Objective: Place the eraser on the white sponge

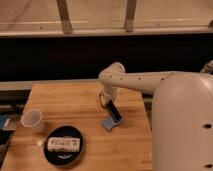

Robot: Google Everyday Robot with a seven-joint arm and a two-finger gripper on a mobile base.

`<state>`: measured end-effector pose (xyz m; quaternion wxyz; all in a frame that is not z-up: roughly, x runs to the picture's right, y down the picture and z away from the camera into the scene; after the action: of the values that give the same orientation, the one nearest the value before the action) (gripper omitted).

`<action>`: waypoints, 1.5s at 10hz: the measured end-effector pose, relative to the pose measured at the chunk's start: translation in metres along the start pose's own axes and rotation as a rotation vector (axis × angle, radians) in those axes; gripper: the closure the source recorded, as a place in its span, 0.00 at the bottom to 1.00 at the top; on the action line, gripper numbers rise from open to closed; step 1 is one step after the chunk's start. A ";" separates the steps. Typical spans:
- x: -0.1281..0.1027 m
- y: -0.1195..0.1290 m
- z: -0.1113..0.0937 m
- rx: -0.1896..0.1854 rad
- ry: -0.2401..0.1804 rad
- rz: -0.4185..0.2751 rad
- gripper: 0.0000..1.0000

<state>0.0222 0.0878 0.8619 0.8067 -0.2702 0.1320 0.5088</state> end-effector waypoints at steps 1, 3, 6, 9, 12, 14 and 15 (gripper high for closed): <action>0.004 -0.003 0.002 0.001 0.010 0.009 1.00; 0.011 -0.003 0.008 -0.006 0.029 0.017 1.00; 0.020 0.012 0.017 -0.029 0.055 0.000 1.00; 0.030 0.031 0.020 -0.051 0.055 -0.020 0.99; 0.032 0.035 0.026 -0.078 0.058 -0.025 0.76; 0.030 0.034 0.033 -0.111 0.060 -0.029 0.57; 0.028 0.033 0.037 -0.137 0.062 -0.029 0.44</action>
<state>0.0031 0.1416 0.8688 0.7892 -0.3421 0.1176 0.4962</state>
